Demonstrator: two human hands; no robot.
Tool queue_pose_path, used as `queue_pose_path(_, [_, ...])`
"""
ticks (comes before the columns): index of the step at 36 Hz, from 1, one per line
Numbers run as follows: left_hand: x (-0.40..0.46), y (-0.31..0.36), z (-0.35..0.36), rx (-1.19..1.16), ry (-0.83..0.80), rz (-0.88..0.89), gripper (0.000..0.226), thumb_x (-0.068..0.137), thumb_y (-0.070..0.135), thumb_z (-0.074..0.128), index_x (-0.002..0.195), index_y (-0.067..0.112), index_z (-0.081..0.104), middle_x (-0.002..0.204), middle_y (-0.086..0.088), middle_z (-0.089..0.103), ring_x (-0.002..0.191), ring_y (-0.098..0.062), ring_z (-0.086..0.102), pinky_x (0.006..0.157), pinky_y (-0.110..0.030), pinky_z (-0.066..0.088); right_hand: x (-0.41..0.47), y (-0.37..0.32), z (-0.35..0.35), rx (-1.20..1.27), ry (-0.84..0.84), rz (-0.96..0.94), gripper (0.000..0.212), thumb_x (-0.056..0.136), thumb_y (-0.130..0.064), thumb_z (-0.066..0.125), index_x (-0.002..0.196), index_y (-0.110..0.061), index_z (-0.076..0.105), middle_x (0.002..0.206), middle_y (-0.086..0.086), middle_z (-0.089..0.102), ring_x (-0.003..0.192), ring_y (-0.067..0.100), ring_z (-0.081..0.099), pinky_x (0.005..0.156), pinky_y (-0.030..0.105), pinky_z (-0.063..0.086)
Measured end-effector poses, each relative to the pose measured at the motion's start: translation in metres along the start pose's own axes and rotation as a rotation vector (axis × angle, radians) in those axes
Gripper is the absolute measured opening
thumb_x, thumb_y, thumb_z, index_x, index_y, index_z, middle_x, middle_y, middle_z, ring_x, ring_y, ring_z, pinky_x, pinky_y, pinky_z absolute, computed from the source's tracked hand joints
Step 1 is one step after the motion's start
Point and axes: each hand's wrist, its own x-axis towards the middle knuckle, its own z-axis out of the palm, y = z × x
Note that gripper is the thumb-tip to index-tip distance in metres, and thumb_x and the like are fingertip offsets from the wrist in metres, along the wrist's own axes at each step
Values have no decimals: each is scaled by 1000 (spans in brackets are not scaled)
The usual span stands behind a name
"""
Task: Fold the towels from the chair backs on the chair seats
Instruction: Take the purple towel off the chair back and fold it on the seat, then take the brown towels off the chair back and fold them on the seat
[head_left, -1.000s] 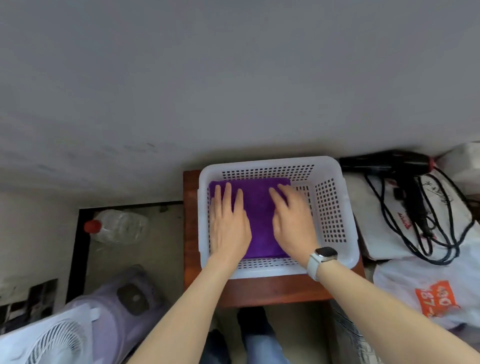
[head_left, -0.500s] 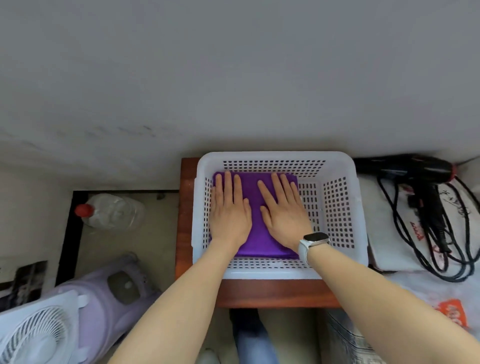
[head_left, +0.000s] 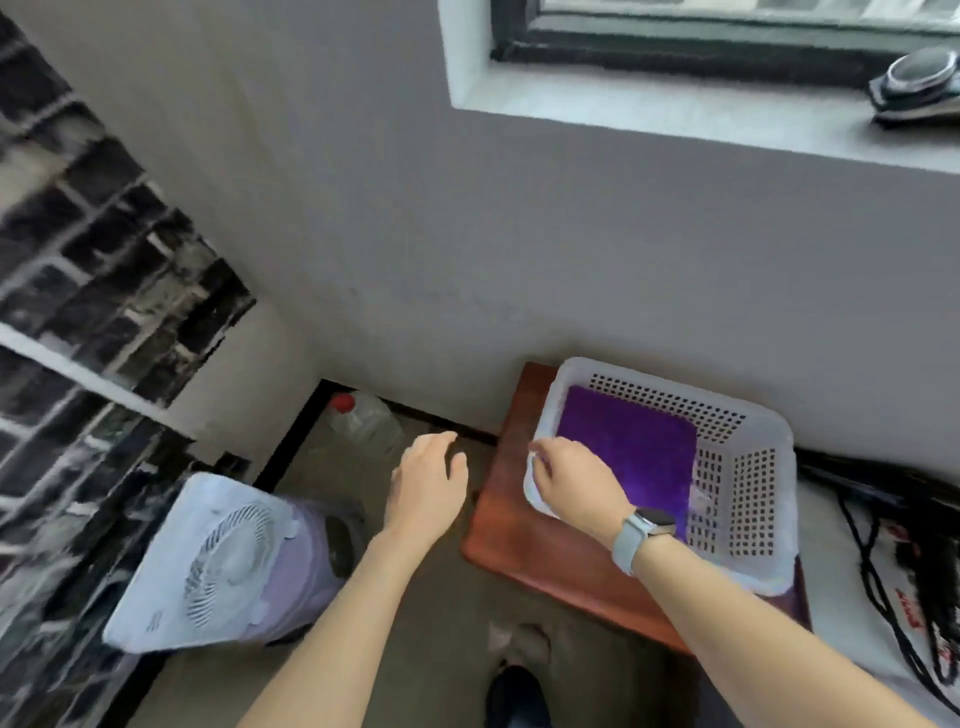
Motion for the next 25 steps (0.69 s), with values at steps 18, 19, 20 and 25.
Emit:
queue_pose_path(18, [-537,-228,-123,-62,618,-771,27,92,16,46,114,11,60,115,-10,64,108,-27,57,93,-31,40,-336,-315,193,-169,-549,-862,17,90,-15,39,80,-20,52,101,12,66,93,33,58,75,33,43])
queue_pose_path(19, [-565,-234,-123,-68,649,-807,26,91,14,47,111,9,62,112,-12,65,106,-28,58,93,-33,42,-356,-326,205,-174,-562,-900,20,91,-17,39,94,-18,59,108,10,66,100,33,58,81,34,45])
queue_pose_path(20, [-592,-240,-123,-79,683,-845,24,90,13,48,108,7,63,108,-14,65,104,-29,59,91,-35,44,-375,-337,217,-192,-584,-944,27,92,-19,38,107,-17,60,114,8,65,106,32,58,87,34,46])
queue_pose_path(25, [-705,-263,-114,-149,863,-1055,25,88,11,50,109,8,64,109,-14,65,102,-30,60,90,-37,45,-457,-388,270,-286,-745,-1122,30,93,-21,38,115,-19,59,120,6,63,108,28,58,92,35,47])
